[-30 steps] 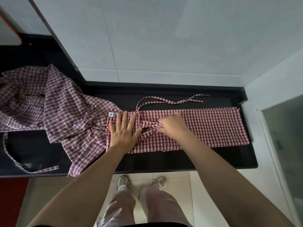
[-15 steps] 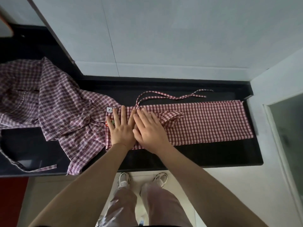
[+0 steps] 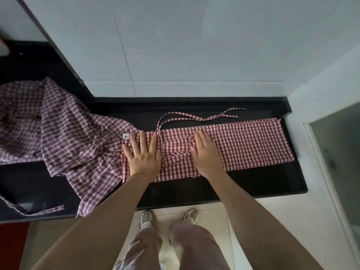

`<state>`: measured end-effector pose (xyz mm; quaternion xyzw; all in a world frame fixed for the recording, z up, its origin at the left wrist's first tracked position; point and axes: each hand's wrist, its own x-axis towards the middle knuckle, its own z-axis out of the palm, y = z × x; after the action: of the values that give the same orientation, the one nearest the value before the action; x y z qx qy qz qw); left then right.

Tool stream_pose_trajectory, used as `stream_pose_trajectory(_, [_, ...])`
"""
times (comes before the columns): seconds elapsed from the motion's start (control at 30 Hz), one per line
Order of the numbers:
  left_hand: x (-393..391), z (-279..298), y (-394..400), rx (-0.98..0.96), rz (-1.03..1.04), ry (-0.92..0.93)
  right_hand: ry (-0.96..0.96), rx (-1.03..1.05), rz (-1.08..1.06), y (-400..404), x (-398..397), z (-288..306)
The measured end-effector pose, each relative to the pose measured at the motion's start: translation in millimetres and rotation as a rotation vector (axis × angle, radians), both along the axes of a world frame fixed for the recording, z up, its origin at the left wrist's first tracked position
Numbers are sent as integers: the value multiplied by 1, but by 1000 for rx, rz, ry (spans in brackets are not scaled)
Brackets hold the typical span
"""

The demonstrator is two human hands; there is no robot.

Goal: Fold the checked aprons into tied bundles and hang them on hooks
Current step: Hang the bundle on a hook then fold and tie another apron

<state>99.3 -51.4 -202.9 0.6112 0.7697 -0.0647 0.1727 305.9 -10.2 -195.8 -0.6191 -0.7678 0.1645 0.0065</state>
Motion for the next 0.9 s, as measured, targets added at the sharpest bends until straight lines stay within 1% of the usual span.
stream_pose_trajectory(0.07, [8,9,7,-36,55,9,138,99,-85,3,0,14])
stream_pose_trajectory(0.1, [16,15,12,-38,105,2,152,177,-108,5,6,21])
stream_pose_trajectory(0.17, [39,28,21,33,178,-49,134,321,-167,10,33,36])
stream_pose_trajectory(0.2, [56,33,25,96,174,-98,120,350,-213,15,52,42])
stream_pose_trajectory(0.23, [71,37,28,147,136,-152,104,334,-279,19,68,45])
stream_pose_trajectory(0.27, [88,41,31,182,72,-197,85,292,-371,27,85,45])
stream_pose_trajectory(0.33, [127,45,37,176,-55,-251,57,181,-603,42,128,41])
stream_pose_trajectory(0.43, [170,37,47,34,-122,-221,43,5,-832,65,188,32])
stream_pose_trajectory(0.5, [175,24,47,-76,-145,-136,23,-129,-895,70,211,27])
stream_pose_trajectory(0.53, [179,17,47,-114,-163,-77,-12,-161,-891,71,221,24])
stream_pose_trajectory(0.6, [180,8,45,-137,-188,8,-75,-153,-851,72,230,22])
stream_pose_trajectory(0.63, [180,7,44,-132,-189,25,-49,-172,-853,75,232,23])
stream_pose_trajectory(0.73, [183,4,42,-110,-177,45,169,-307,-904,89,239,30])
stream_pose_trajectory(0.8, [184,5,42,-104,-179,49,248,-383,-891,97,242,40])
stream_pose_trajectory(0.9, [183,5,42,-105,-179,48,436,-486,-907,108,239,63])
